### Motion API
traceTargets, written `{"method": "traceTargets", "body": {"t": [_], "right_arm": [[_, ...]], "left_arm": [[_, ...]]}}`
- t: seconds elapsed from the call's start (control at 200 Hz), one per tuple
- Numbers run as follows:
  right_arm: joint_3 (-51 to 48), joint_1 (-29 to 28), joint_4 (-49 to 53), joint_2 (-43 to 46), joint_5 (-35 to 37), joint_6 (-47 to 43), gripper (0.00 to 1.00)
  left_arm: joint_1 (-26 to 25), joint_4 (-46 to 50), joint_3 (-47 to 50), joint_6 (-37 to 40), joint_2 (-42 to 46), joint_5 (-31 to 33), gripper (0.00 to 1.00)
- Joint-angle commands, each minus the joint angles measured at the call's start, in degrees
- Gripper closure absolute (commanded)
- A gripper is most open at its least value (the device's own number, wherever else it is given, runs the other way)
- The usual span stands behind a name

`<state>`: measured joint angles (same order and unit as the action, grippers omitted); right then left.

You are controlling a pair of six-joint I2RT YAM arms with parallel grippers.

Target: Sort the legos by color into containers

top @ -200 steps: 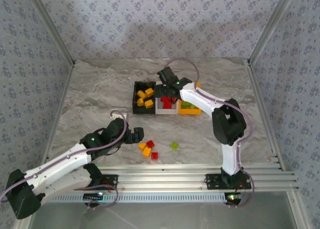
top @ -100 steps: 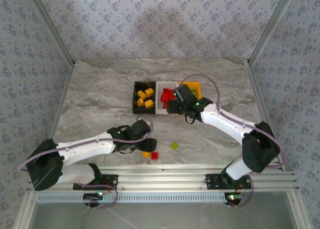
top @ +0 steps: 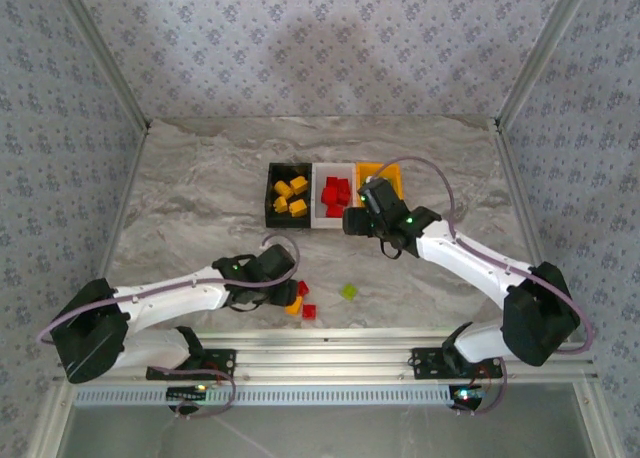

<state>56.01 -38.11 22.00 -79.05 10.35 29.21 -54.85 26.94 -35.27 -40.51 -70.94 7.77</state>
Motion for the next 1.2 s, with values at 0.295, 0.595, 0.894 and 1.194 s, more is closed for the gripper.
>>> {"method": "traceTargets", "body": {"t": [0.295,0.595,0.894,1.194], "right_arm": [[-0.2,1.1,0.1,4.1,1.7,1.0,0.23],[-0.8,1.4,0.4,5.1,2.3,1.4,0.23],[-2.5,1.7,-0.2,7.4,2.1,1.8,0.23],[-4.6,2.0,0.8,8.0,2.1,2.8,0.23]], "left_arm": [[3.4,0.6,2.3,0.1,-0.2,-0.1,0.34],[4.5,-5.5,2.4,2.3,-4.1,0.0,0.53],[8.0,0.6,-5.8,4.7,3.5,3.2,0.69],[21.2,-7.9,-27.5,10.6,-16.0,2.9,0.7]]}}
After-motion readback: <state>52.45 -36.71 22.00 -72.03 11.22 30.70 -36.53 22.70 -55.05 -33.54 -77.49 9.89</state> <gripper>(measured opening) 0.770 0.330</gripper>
